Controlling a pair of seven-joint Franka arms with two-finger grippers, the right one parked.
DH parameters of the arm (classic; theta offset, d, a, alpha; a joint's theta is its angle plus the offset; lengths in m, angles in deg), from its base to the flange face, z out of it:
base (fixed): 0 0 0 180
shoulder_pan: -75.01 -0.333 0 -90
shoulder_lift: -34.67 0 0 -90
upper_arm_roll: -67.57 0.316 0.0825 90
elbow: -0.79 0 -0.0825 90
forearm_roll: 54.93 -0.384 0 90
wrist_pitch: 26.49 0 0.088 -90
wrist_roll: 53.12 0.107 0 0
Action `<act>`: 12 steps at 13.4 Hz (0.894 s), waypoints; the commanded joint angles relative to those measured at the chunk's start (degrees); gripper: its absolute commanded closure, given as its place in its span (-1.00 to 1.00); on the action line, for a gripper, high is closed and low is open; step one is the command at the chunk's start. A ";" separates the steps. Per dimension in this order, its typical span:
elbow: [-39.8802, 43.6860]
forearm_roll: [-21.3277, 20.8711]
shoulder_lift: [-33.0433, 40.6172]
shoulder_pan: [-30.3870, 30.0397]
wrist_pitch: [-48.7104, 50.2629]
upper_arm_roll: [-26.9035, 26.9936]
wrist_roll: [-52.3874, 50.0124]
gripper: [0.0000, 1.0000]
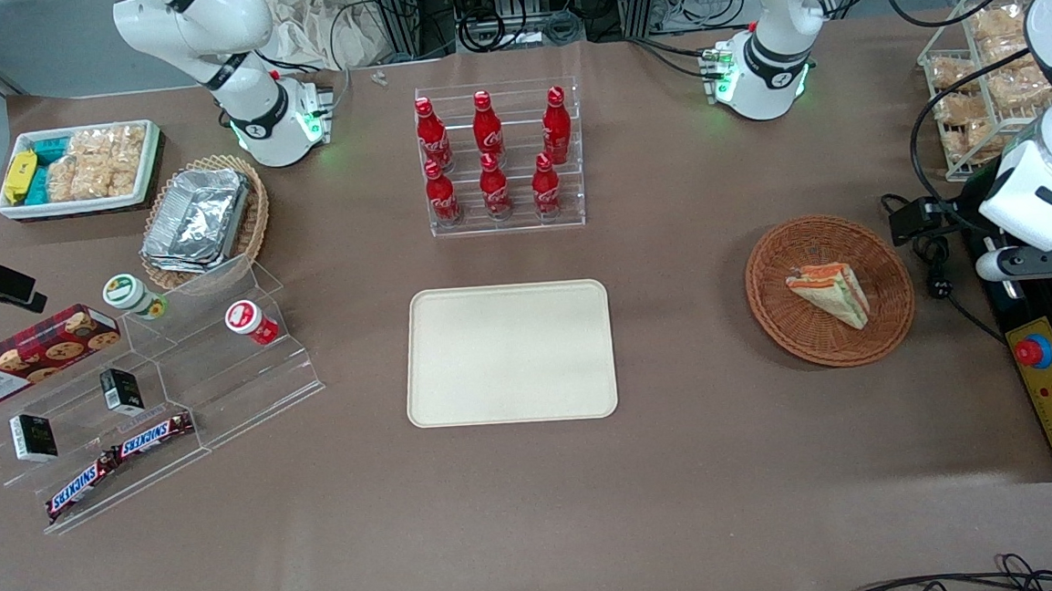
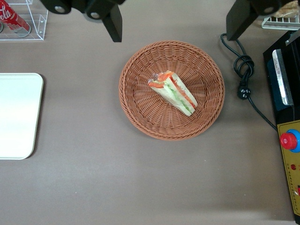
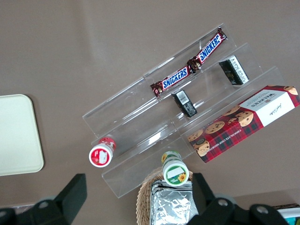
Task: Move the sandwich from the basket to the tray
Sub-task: 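Move the left gripper over the wrapped sandwich in the wicker basket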
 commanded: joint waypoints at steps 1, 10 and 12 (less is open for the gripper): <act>1.44 -0.42 -0.32 0.58 1.69 0.51 -1.20 -1.00; -18.65 -1.04 3.89 -0.13 -16.19 0.87 -32.78 -1.00; -25.08 -1.39 3.38 -0.13 -25.60 0.78 -44.84 -1.00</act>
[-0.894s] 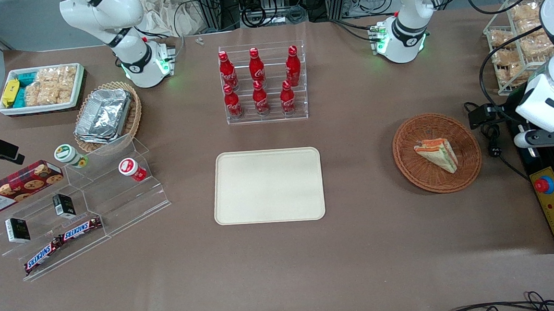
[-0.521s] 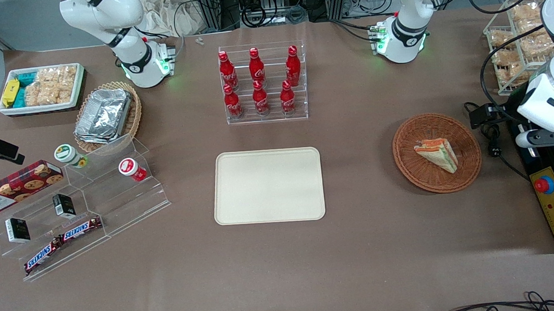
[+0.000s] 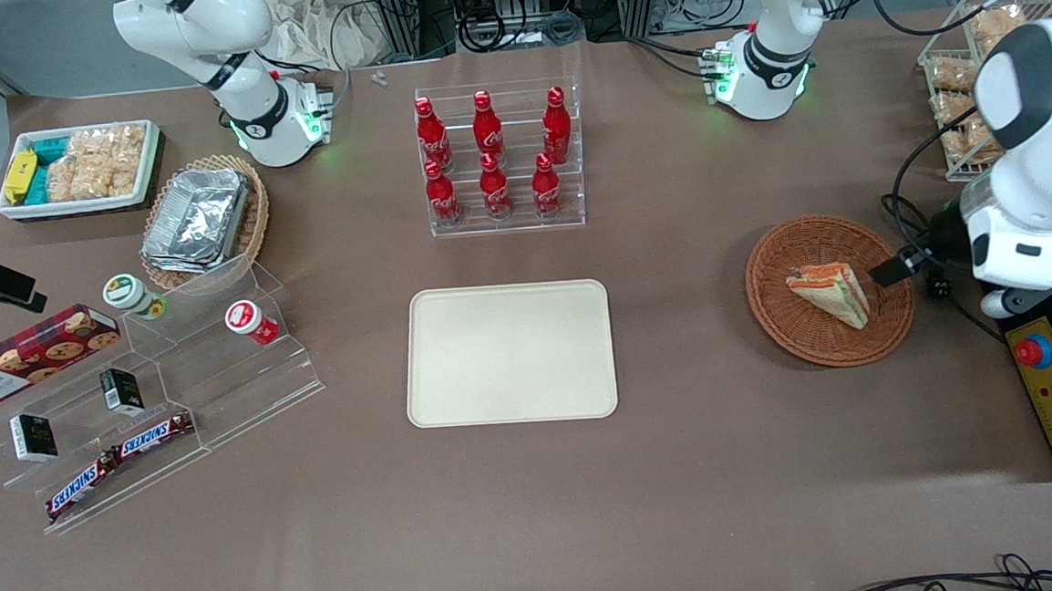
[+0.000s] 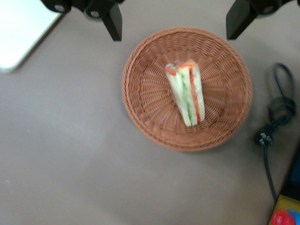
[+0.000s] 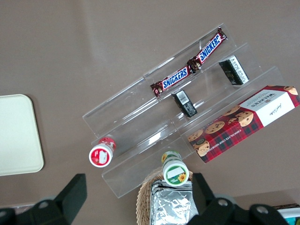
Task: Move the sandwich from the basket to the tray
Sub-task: 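Move the left gripper over the wrapped sandwich in the wicker basket, then align the open left gripper above the sandwich's wrapped edge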
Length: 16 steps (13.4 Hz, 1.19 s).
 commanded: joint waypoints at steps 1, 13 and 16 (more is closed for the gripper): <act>-10.78 -0.90 2.59 0.09 -10.41 0.04 -13.20 -1.00; -17.22 -1.07 -5.42 -4.03 -18.53 0.57 -36.70 -1.00; -17.84 -1.07 -5.50 -4.39 -18.62 0.57 -37.84 -1.00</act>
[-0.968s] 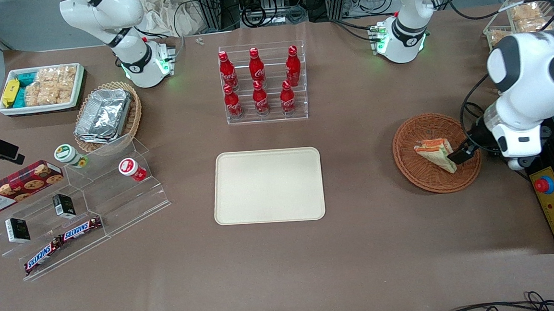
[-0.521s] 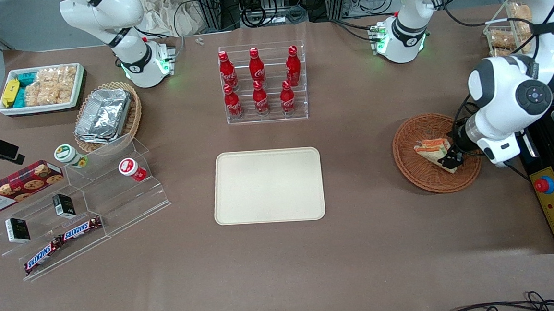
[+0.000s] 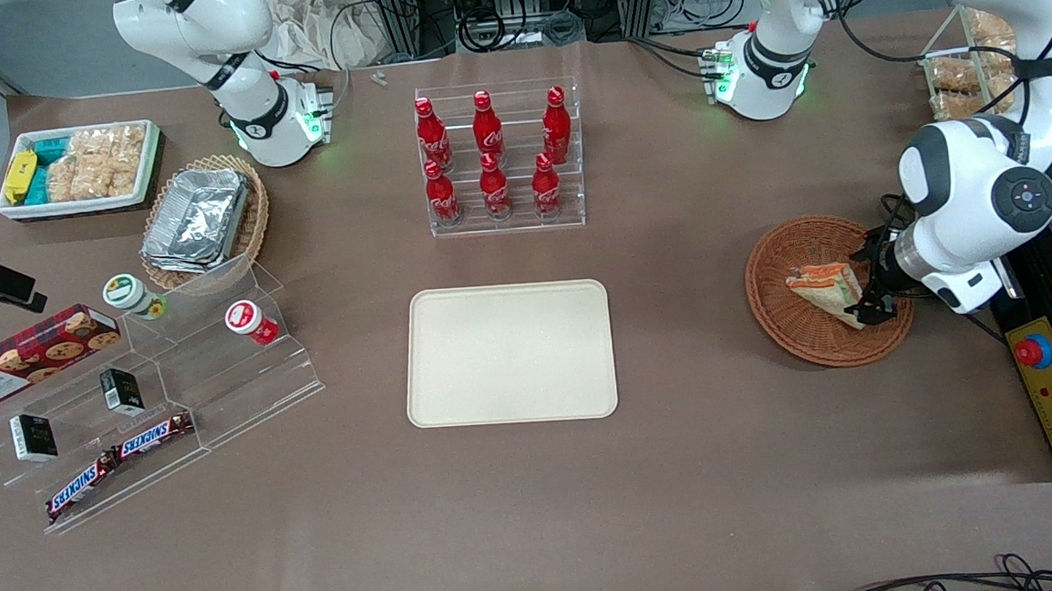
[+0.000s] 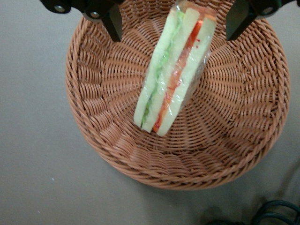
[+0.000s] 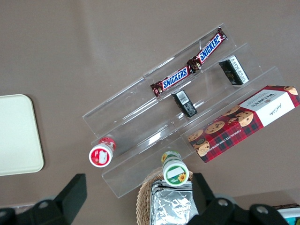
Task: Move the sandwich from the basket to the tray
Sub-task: 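Align the open left gripper above the sandwich's wrapped edge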
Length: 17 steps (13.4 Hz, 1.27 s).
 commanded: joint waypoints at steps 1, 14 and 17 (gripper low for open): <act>-1.69 -0.93 0.61 -0.43 -0.67 -0.36 -3.13 -1.00; -5.64 -0.93 -2.29 0.00 -8.40 -0.62 -3.66 -0.95; -5.64 -2.59 -2.64 1.93 -8.49 -0.71 -3.31 0.99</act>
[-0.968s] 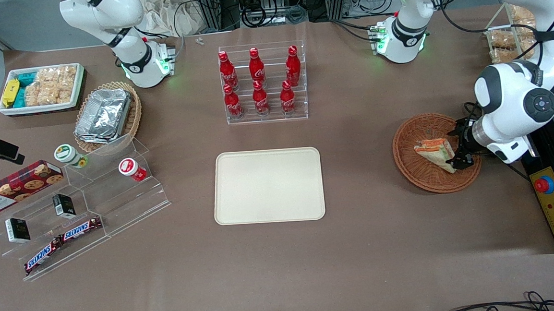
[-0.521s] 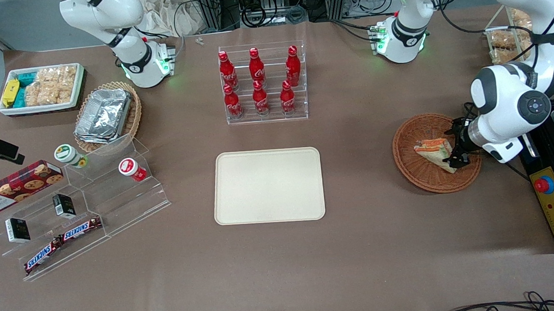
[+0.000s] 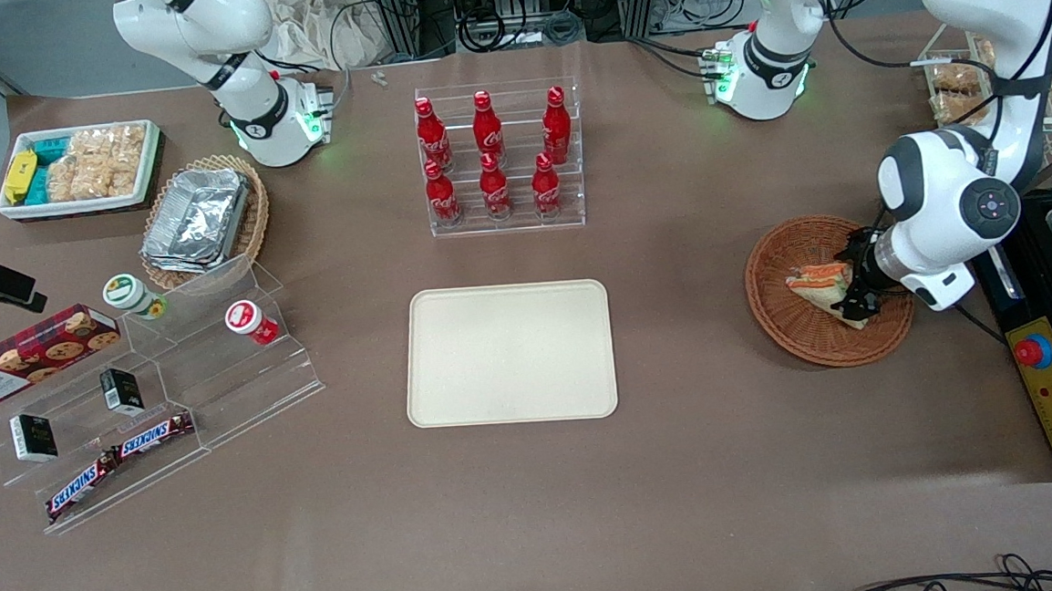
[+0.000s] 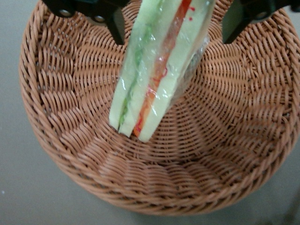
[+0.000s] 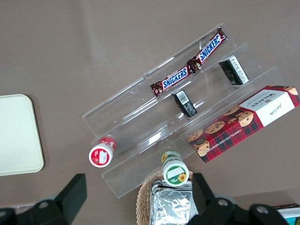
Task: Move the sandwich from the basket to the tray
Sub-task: 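Lower the left gripper, close on the sandwich and lift it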
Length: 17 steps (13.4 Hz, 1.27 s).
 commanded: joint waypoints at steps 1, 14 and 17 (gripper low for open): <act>-0.95 -3.89 -0.21 2.87 -1.95 -0.22 -1.77 1.00; 35.28 0.38 0.07 4.20 39.92 -2.23 19.91 1.00; 52.18 0.75 -6.52 8.05 44.80 -7.23 22.93 1.00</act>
